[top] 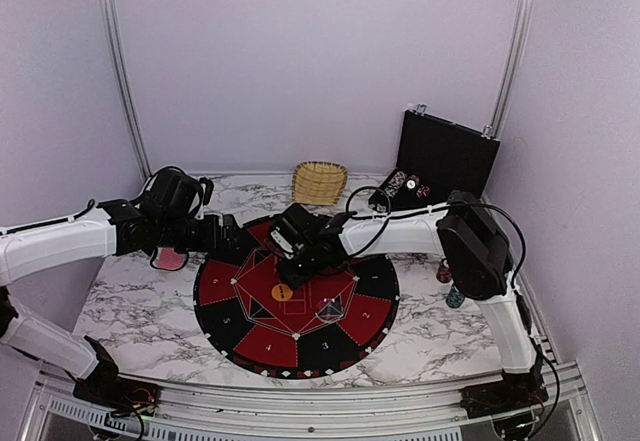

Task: Distribute texas hold em gaming equipment
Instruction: Move the small blind button to position 5, then move the big blind button to position 10, then move the all-in button to position 9, then pick up the pile of poker chips from the pile of poker chips.

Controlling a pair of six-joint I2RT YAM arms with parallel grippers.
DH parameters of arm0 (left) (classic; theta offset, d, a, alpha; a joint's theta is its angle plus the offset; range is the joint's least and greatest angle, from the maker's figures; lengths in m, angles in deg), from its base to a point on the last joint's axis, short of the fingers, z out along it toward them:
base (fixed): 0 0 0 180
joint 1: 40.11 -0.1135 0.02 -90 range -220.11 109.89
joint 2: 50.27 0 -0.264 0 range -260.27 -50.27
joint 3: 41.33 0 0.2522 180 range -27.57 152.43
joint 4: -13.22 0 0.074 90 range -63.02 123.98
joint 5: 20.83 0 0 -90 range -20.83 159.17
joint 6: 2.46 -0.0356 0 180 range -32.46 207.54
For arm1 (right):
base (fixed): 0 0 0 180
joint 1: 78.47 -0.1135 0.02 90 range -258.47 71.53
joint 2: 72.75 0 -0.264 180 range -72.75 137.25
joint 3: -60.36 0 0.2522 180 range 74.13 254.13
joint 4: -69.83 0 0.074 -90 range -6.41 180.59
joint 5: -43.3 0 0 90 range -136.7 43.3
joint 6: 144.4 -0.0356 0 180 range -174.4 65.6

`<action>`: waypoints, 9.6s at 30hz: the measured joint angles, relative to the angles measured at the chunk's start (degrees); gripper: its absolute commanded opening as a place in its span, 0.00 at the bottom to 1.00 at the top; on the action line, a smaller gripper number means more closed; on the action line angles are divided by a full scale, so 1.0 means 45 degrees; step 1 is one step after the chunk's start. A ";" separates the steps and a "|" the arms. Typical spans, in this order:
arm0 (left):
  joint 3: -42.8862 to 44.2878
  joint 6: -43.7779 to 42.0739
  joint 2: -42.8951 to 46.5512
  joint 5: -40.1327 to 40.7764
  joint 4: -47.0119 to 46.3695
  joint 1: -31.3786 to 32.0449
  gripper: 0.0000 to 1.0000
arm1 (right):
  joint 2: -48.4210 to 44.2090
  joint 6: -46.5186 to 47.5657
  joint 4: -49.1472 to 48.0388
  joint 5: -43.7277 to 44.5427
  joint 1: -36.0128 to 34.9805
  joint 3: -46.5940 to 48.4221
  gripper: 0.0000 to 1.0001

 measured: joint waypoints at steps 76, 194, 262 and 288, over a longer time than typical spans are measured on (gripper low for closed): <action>-0.0335 -0.0146 0.0855 0.0170 0.0083 -0.0427 0.99 | -0.1681 -0.0432 0.1549 0.0010 -0.1515 -0.0962 0.62; -0.0092 -0.0180 0.0821 -0.0160 0.0248 -0.0724 0.99 | 0.0529 0.0607 0.1229 0.0651 -0.0092 0.2302 0.82; -0.0092 -0.0180 0.0957 -0.0287 0.0384 -0.0855 0.99 | -0.4235 -0.0136 0.1583 0.1234 0.1685 -0.1103 0.87; 0.0563 -0.0185 0.0102 -0.1404 0.0262 -0.0855 0.99 | -1.4804 -0.4410 0.3764 0.2531 0.4896 -1.1506 0.81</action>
